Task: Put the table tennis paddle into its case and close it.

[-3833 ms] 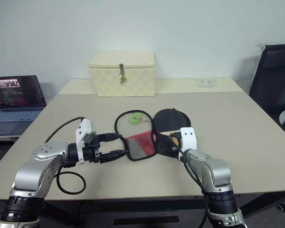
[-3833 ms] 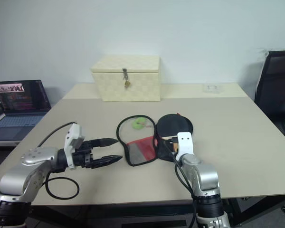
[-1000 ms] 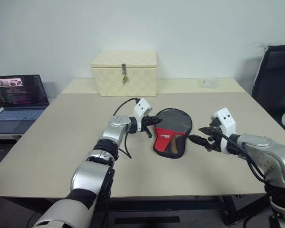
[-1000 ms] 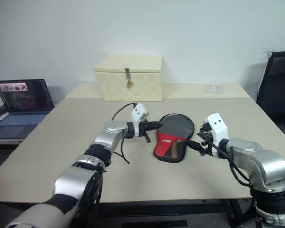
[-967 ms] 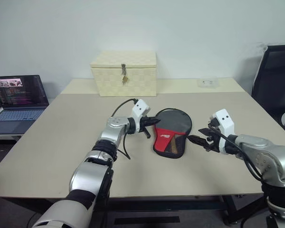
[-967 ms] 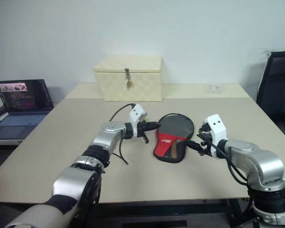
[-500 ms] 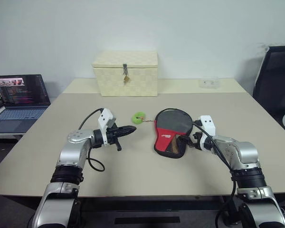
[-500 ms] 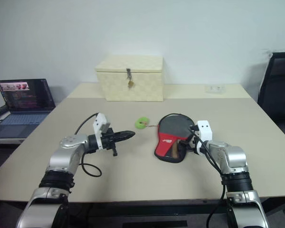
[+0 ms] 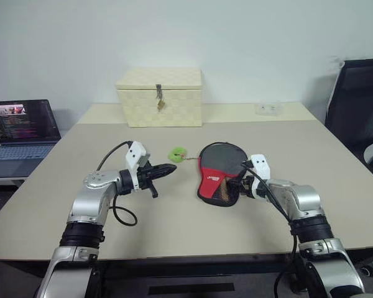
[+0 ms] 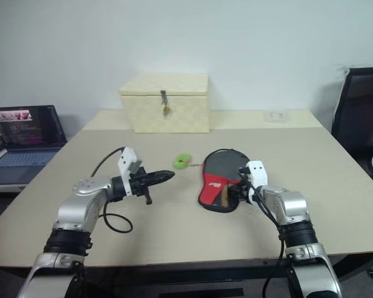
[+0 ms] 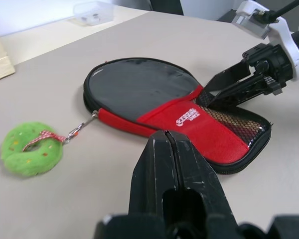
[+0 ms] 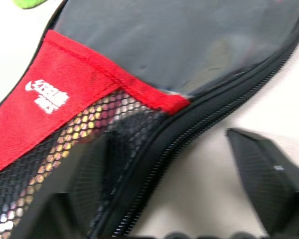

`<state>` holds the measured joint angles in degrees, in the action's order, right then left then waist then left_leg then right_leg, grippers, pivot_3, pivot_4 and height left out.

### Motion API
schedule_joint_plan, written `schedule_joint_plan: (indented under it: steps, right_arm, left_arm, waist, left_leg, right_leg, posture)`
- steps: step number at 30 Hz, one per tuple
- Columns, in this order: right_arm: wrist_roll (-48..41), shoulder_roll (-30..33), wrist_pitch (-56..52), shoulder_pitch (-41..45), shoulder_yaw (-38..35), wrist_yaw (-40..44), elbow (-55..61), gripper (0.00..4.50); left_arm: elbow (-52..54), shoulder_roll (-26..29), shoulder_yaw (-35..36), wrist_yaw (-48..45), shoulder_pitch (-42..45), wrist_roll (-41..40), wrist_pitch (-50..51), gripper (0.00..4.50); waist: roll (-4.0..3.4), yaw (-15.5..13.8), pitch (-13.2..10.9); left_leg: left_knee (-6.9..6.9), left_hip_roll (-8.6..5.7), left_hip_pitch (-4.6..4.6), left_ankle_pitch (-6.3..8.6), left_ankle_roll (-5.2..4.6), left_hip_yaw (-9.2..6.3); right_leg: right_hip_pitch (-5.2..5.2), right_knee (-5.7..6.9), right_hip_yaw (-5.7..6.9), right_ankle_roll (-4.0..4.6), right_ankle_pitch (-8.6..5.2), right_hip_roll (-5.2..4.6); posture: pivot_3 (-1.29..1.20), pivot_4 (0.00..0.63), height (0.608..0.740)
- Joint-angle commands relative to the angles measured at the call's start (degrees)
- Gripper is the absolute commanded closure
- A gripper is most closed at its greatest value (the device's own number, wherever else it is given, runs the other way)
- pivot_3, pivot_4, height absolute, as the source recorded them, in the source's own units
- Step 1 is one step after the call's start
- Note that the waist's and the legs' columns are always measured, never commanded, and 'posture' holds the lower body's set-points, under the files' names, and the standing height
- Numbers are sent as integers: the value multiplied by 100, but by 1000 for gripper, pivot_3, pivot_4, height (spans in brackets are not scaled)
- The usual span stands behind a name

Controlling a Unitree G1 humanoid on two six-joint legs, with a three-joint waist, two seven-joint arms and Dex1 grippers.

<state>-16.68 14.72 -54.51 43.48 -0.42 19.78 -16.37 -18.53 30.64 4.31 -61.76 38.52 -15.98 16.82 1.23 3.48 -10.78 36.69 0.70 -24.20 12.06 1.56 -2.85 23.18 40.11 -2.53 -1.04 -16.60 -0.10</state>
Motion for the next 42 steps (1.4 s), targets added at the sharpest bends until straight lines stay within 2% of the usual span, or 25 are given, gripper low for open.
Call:
schedule_joint_plan:
  steps: [1, 5, 9, 14, 21, 34, 42]
  right_arm:
    - [-29, -223, -120, 69, 148, 116, -186, 1973]
    - [-58, -304, -90, 192, 254, 426, -342, 3284]
    - [-204, -284, -213, 327, 473, 985, -158, 4467]
    - [-412, -302, -627, 297, 837, 1550, 450, 4467]
    - [-647, -407, -1328, -170, 957, 1440, 1550, 4467]
    - [-1019, -72, -2444, -1028, 453, 989, 3121, 4467]
    - [-1176, -687, -3137, -1499, 53, 379, 3879, 4467]
  left_arm:
    - [257, 114, 72, 38, 17, -123, -22, 4500]
    - [388, 173, 85, -26, -56, -163, 5, 4500]
    - [896, 332, 136, -346, -287, -569, 386, 4500]
    - [2072, 697, 31, -778, -1043, -1224, 1202, 4500]
    - [3120, 847, -87, -732, -1778, -1701, 1835, 4500]
    - [3122, 942, -169, -681, -1789, -1765, 1858, 4500]
    - [3119, 979, -168, -693, -1812, -1754, 1828, 4500]
  waist:
    - [0, 12, 0]
    - [0, 44, 1]
    - [0, 110, 1]
    - [0, 174, 0]
    - [0, 130, 0]
    - [0, 95, 0]
    - [0, 95, 0]
  left_leg:
    - [0, 1, 4, 0, 0, 0]
    - [0, 2, 21, 0, 0, 1]
    - [-2, 5, 24, 0, 0, 0]
    - [-24, 12, 27, 1, -1, -1]
    - [-40, 14, 25, 1, 0, -13]
    - [-42, 3, 22, 0, 0, -11]
    - [-46, 3, 23, 0, 0, -12]
  right_leg:
    - [-1, 2, -2, 0, 0, 1]
    - [-9, 9, -11, 1, 0, 3]
    - [-10, 12, -13, 1, 0, 5]
    - [-1, 3, -22, 2, -1, 3]
    - [0, -7, -11, 12, -7, 1]
    - [-3, -14, -9, 10, -8, -2]
    - [-3, -14, -10, 10, -8, -2]
  posture:
    - [0, 150, 740]
    - [0, 150, 740]
    - [0, 150, 740]
    - [0, 150, 740]
    - [0, 150, 740]
    - [0, 150, 740]
    - [0, 150, 740]
